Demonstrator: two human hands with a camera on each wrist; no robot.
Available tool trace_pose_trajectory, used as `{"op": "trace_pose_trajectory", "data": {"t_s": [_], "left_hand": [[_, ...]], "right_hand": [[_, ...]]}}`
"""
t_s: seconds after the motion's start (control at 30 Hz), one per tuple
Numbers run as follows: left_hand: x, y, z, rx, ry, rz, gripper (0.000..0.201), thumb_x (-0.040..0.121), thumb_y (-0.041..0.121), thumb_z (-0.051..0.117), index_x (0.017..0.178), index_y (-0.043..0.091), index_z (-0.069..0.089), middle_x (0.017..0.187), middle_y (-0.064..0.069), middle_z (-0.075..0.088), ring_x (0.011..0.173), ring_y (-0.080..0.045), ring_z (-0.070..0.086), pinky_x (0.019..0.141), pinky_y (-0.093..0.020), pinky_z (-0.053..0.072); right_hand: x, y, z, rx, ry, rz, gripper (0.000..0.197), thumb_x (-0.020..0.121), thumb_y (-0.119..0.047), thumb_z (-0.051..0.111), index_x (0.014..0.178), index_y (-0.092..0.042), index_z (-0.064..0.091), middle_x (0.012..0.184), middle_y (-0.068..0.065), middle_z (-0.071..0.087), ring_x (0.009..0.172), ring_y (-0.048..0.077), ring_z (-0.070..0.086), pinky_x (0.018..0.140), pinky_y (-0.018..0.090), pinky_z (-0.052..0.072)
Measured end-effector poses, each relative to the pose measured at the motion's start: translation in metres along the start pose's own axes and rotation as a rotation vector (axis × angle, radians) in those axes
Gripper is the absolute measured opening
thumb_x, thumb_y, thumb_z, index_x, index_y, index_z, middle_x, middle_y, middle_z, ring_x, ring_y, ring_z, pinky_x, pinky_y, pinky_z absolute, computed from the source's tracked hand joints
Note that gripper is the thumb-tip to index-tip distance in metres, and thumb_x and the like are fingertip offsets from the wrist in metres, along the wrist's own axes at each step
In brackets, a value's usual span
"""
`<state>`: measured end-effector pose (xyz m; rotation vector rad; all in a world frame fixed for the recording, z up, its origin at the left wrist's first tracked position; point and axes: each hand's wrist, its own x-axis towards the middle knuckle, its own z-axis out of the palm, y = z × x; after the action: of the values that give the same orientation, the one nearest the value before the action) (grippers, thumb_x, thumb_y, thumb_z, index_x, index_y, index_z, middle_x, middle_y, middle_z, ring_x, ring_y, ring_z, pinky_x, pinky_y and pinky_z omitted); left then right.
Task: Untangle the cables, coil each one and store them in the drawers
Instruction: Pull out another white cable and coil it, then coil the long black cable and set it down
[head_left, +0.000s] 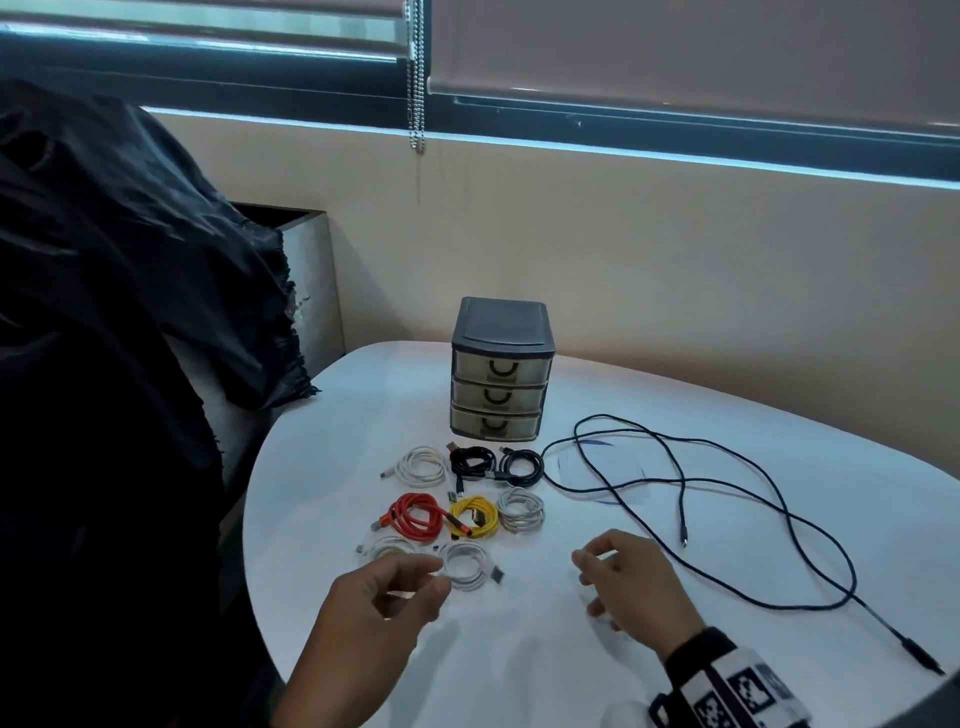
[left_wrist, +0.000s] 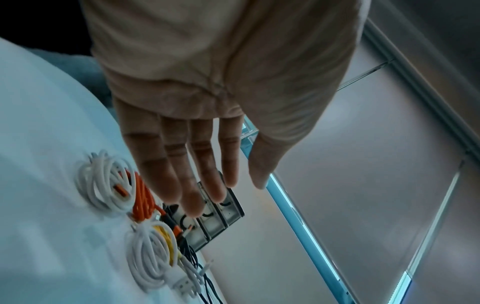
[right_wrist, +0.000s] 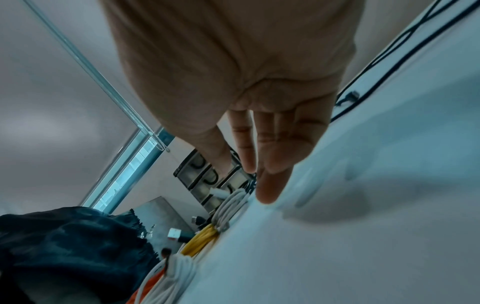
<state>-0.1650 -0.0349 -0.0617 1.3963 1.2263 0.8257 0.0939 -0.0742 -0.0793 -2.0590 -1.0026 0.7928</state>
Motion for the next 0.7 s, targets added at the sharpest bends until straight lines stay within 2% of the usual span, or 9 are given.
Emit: {"op": "trace_pose_trajectory", "data": {"t_s": [0.07,0.13,0.17,0.27,0.33,0.4,0.53,0.6,0.7], "left_hand": [[0.001,0.004,0.009,-0.008,-0.049,-0.004,0.01,0.085,0.017,0.074,0.091,0.025,0.076,0.081,0.004,0.075,0.075,-0.015,0.073,0.066,-0.033,0.06],[0.002,0.009,0.019,-0.016,-0.085,-0.008,0.01,0.086,0.016,0.073,0.092,0.023,0.075,0.082,0.004,0.075,0.075,-0.014,0.073,0.063,-0.029,0.059],[0.003,0.01,0.024,-0.023,-0.1,-0.012,0.01,0.086,0.015,0.072,0.093,0.022,0.075,0.083,0.004,0.075,0.076,-0.014,0.073,0.062,-0.027,0.059],[0.002,0.016,0.037,-0.039,-0.143,-0.017,0.011,0.087,0.016,0.072,0.095,0.022,0.074,0.087,0.002,0.076,0.076,-0.014,0.073,0.061,-0.025,0.058],[0.0,0.018,0.044,-0.048,-0.168,-0.01,0.011,0.087,0.014,0.071,0.095,0.021,0.074,0.089,-0.002,0.076,0.076,-0.015,0.074,0.06,-0.025,0.056],[-0.001,0.02,0.05,-0.052,-0.185,-0.006,0.011,0.087,0.012,0.071,0.095,0.019,0.075,0.09,-0.005,0.076,0.076,-0.017,0.074,0.059,-0.025,0.055],[-0.002,0.025,0.066,-0.045,-0.22,-0.005,0.011,0.088,0.011,0.07,0.096,0.018,0.074,0.088,-0.005,0.076,0.076,-0.017,0.074,0.059,-0.026,0.055],[-0.004,0.026,0.071,-0.037,-0.233,-0.001,0.011,0.088,0.011,0.07,0.095,0.019,0.074,0.088,-0.005,0.076,0.076,-0.017,0.074,0.06,-0.027,0.056],[-0.008,0.029,0.074,-0.038,-0.242,0.001,0.012,0.088,0.011,0.07,0.095,0.019,0.075,0.088,-0.005,0.076,0.077,-0.017,0.074,0.061,-0.027,0.057]], "right_hand": [[0.007,0.01,-0.016,-0.075,0.051,-0.023,0.014,0.09,-0.032,0.066,0.087,-0.018,0.064,0.077,-0.002,0.072,0.058,0.016,0.07,0.057,0.028,0.05],[0.019,0.022,-0.037,-0.202,0.153,-0.045,0.015,0.089,-0.037,0.065,0.09,-0.022,0.064,0.09,-0.005,0.071,0.077,0.016,0.07,0.075,0.032,0.054],[0.023,0.027,-0.048,-0.282,0.198,-0.033,0.016,0.09,-0.039,0.064,0.094,-0.024,0.063,0.098,-0.006,0.068,0.089,0.017,0.068,0.082,0.032,0.051],[0.031,0.042,-0.079,-0.497,0.185,0.103,0.028,0.092,-0.043,0.057,0.112,-0.023,0.06,0.118,-0.005,0.061,0.108,0.018,0.059,0.086,0.03,0.045],[0.03,0.052,-0.086,-0.637,0.098,0.156,0.031,0.091,-0.04,0.055,0.115,-0.021,0.057,0.123,-0.004,0.057,0.108,0.019,0.058,0.086,0.03,0.045],[0.023,0.057,-0.084,-0.708,0.03,0.098,0.027,0.089,-0.035,0.055,0.11,-0.019,0.058,0.12,-0.002,0.057,0.103,0.018,0.058,0.084,0.028,0.045],[0.006,0.053,-0.076,-0.534,-0.088,-0.126,0.036,0.091,-0.038,0.063,0.124,-0.025,0.06,0.122,-0.007,0.056,0.112,0.011,0.054,0.096,0.022,0.041],[0.007,0.054,-0.096,-0.488,0.009,-0.101,0.035,0.092,-0.039,0.062,0.125,-0.027,0.059,0.122,-0.007,0.056,0.111,0.01,0.054,0.096,0.022,0.041],[0.011,0.074,-0.148,-0.601,0.217,0.111,0.03,0.094,-0.039,0.055,0.121,-0.025,0.057,0.125,-0.003,0.06,0.111,0.018,0.057,0.094,0.03,0.045]]}}
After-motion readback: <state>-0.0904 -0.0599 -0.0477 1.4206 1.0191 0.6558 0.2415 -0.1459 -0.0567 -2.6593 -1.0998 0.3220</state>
